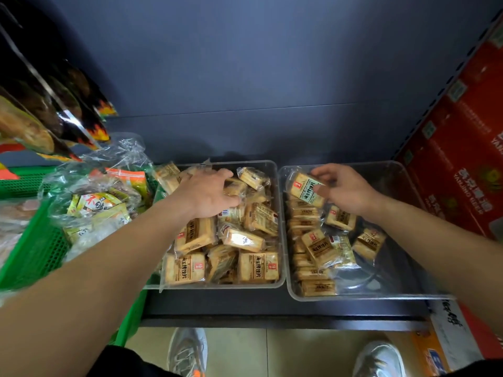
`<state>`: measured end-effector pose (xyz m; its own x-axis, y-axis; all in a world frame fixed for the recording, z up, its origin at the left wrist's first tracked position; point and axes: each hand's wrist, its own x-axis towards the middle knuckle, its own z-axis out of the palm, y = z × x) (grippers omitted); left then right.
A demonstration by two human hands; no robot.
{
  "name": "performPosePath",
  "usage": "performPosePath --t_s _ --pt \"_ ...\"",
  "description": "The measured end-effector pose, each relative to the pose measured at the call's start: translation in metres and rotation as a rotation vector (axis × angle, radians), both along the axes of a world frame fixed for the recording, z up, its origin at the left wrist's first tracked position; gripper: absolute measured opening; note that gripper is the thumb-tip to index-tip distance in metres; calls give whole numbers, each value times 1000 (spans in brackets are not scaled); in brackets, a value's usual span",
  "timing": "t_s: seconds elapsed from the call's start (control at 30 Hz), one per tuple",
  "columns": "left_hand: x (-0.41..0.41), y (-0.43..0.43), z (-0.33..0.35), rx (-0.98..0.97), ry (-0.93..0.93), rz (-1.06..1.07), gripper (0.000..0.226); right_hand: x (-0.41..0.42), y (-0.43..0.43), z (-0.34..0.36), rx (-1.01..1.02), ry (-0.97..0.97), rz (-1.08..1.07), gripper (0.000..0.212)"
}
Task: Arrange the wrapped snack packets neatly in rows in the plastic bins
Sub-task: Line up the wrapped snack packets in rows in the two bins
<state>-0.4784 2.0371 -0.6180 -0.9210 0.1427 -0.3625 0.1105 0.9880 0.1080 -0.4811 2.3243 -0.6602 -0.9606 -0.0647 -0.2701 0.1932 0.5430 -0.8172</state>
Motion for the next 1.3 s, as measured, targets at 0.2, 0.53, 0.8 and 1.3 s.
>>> performPosePath --t_s 0.2,0.53,0.8,1.3 --pt "7 -7 1 -1 -17 -24 71 -3 -20 3 -58 23 52 36" --pt "11 -17 -3 151 -131 54 92 -1 -49 19 -202 100 119 22" --pt "11 -14 -8 206 -133 26 105 4 -47 21 -71 -29 293 31" --pt "13 -41 -4 210 135 65 78 2 -56 15 -24 34 246 27"
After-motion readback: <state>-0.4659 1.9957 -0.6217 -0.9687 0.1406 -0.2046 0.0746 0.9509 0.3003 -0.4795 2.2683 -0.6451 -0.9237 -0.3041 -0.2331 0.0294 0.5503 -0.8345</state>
